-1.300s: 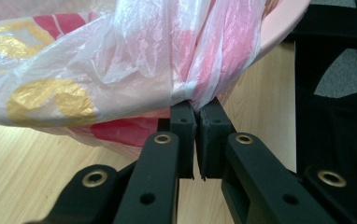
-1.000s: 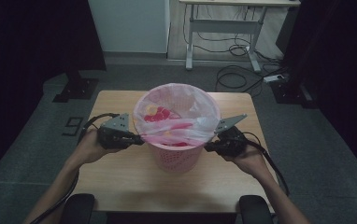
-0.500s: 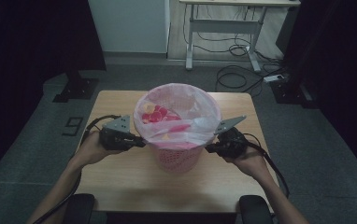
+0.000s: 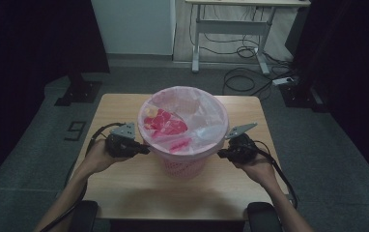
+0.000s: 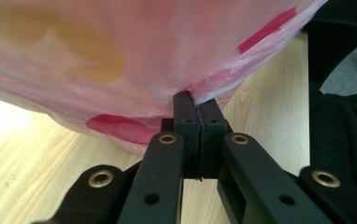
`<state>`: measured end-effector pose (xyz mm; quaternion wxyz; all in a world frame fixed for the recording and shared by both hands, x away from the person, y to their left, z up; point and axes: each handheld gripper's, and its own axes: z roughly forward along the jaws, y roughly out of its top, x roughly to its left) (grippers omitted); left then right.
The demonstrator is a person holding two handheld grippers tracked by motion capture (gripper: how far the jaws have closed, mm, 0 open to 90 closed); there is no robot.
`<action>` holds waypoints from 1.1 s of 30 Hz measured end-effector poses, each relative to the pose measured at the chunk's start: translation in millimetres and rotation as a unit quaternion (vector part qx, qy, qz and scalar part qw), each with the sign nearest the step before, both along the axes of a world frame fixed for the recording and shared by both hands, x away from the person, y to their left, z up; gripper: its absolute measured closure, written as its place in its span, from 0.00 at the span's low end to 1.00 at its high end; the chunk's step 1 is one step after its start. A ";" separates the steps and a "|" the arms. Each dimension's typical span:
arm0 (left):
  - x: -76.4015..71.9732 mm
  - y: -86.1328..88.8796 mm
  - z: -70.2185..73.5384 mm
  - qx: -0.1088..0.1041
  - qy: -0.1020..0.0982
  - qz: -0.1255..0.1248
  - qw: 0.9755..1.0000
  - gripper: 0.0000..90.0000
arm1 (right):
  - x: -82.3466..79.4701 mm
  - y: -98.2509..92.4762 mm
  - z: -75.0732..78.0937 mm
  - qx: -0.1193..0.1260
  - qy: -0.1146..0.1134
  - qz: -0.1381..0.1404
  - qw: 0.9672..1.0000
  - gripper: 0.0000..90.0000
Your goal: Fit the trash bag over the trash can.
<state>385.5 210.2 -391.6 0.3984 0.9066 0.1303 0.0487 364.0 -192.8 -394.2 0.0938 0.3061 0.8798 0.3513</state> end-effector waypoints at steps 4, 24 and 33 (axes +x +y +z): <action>6.6 -0.4 -10.3 -0.013 0.017 0.003 1.000 0.98 | 9.7 -4.5 -11.8 0.030 0.014 -0.007 0.999 0.99; 10.3 25.6 -34.8 -0.042 0.060 0.031 0.997 0.54 | 26.2 -15.0 -35.5 0.045 0.058 0.001 0.997 0.50; 6.8 46.4 -54.6 -0.052 0.038 0.092 0.994 0.31 | 16.8 -34.3 -14.4 0.031 0.043 0.010 0.999 0.33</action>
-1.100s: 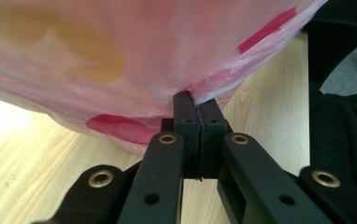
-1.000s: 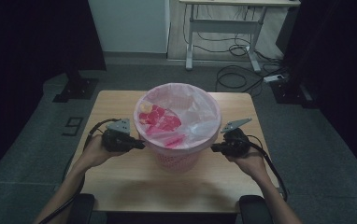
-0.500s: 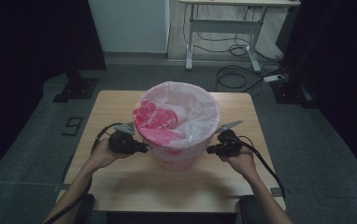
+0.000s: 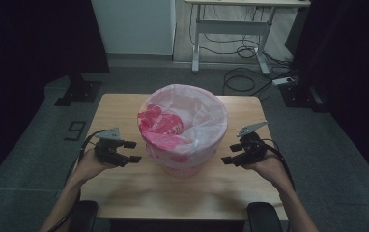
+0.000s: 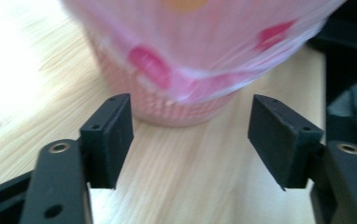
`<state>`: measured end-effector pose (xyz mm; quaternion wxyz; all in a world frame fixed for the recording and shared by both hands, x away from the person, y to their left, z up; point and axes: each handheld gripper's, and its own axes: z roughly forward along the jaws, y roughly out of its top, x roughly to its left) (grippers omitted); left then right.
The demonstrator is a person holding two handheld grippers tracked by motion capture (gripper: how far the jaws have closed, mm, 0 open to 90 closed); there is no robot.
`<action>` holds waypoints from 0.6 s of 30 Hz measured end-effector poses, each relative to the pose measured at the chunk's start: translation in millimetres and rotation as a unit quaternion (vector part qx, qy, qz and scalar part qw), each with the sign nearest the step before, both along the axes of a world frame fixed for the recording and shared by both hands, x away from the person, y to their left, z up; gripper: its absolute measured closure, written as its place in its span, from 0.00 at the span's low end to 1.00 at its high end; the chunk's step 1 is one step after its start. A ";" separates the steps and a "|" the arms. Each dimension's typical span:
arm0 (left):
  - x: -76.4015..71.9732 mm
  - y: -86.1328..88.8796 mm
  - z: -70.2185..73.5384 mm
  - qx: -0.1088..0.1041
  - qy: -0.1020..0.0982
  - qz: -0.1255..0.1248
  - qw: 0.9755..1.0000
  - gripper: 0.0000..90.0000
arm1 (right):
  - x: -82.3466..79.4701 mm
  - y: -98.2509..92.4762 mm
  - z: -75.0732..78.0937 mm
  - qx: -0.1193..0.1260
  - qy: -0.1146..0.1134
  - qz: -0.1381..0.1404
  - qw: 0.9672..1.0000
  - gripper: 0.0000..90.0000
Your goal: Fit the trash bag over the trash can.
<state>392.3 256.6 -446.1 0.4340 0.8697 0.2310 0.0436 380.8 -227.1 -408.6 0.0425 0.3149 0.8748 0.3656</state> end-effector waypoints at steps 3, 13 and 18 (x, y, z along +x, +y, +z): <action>2.8 -1.6 -18.3 0.017 0.003 0.026 1.000 0.25 | 0.7 -1.6 9.5 0.005 -0.004 -0.007 1.000 0.29; 12.6 -1.6 -75.8 0.065 0.013 0.096 0.993 0.15 | 7.3 -4.1 56.4 0.022 -0.029 -0.021 0.999 0.31; 14.9 -1.1 -92.3 0.089 0.018 0.105 0.990 0.15 | 7.9 -1.7 83.6 0.006 -0.052 -0.020 0.998 0.42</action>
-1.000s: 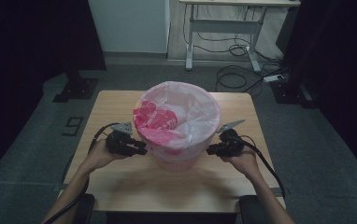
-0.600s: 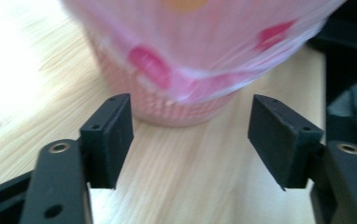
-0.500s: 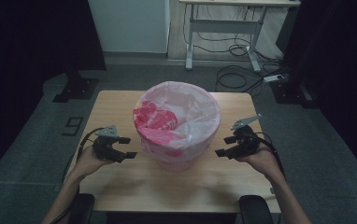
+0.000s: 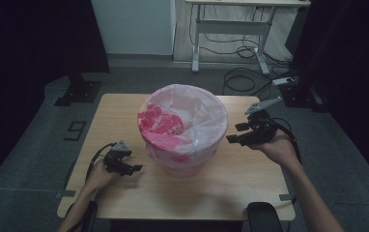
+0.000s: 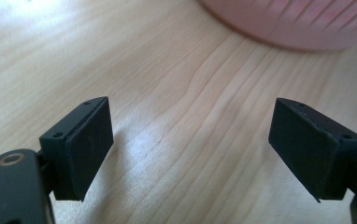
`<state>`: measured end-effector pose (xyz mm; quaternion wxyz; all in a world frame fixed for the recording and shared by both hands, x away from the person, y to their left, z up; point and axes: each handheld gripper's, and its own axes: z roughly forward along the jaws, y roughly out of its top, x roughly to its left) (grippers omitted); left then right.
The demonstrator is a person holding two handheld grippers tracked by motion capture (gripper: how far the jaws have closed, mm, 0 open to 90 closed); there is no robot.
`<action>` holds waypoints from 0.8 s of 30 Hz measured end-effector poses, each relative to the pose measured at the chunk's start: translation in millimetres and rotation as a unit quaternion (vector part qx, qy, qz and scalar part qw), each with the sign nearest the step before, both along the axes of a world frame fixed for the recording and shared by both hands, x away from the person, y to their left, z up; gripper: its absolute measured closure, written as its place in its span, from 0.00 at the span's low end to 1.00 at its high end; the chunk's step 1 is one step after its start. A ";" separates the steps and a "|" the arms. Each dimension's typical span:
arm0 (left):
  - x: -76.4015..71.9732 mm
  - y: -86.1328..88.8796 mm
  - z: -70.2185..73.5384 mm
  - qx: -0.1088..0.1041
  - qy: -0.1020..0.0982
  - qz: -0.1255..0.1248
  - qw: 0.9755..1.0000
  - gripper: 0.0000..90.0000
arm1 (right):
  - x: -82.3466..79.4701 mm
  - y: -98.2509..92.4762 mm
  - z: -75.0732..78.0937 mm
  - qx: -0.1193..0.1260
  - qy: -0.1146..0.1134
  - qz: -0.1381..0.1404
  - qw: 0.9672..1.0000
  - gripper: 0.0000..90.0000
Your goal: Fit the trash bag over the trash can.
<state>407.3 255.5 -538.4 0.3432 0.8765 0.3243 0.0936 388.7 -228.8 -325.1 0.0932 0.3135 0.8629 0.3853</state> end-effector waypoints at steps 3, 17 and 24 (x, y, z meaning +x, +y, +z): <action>0.3 -0.5 -5.1 0.003 -0.006 0.005 1.000 0.12 | 1.2 3.8 14.0 -0.003 -0.014 -0.005 1.000 0.45; -0.9 -5.8 -9.0 0.013 -0.021 0.000 1.000 0.05 | 30.6 34.1 46.9 0.001 -0.020 -0.006 1.000 0.30; -1.3 -7.2 -9.0 0.015 -0.020 0.006 1.000 0.04 | 51.5 60.8 56.6 -0.009 -0.018 -0.008 1.000 0.26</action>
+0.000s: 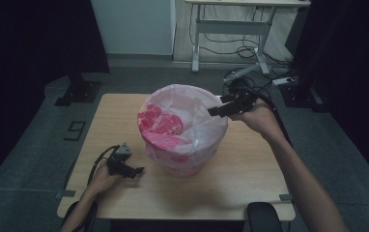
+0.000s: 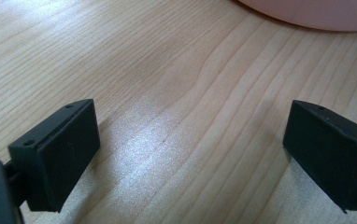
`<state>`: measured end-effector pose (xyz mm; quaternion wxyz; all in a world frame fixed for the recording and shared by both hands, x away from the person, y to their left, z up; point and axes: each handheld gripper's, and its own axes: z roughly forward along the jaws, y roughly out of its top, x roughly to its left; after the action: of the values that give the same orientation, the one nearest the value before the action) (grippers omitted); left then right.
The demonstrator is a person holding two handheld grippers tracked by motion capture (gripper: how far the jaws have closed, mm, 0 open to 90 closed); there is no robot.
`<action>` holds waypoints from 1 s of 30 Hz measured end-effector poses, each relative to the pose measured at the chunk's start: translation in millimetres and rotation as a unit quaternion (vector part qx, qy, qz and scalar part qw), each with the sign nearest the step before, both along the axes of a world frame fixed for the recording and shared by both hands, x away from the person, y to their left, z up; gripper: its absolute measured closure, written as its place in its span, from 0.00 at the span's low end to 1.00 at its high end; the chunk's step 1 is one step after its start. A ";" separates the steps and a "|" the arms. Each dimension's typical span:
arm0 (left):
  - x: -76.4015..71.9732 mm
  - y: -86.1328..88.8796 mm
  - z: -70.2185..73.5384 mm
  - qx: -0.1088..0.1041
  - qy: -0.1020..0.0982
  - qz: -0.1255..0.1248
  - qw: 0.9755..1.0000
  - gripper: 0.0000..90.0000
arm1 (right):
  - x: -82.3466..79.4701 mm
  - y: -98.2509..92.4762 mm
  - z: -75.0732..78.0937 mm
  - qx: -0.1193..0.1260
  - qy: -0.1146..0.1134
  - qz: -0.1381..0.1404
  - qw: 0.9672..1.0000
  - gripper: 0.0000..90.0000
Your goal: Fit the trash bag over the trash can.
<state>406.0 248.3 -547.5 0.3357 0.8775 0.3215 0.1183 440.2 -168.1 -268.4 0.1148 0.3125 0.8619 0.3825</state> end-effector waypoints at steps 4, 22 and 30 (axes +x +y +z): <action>0.0 -0.3 -0.1 0.000 0.000 0.001 1.000 0.03 | 11.4 20.1 3.0 -0.005 -0.001 0.008 1.000 0.24; 0.1 -1.0 -0.2 0.001 0.001 0.000 1.000 0.02 | 79.3 106.5 -57.1 -0.095 0.041 -0.015 0.995 0.16; -0.4 -1.4 -0.2 0.002 0.001 0.001 1.000 0.02 | 79.7 126.4 -88.1 -0.141 0.053 0.002 0.989 0.14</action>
<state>405.6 246.9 -547.7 0.3337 0.8779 0.3224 0.1184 519.9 -41.7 -356.5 0.1116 0.3116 0.9127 0.2398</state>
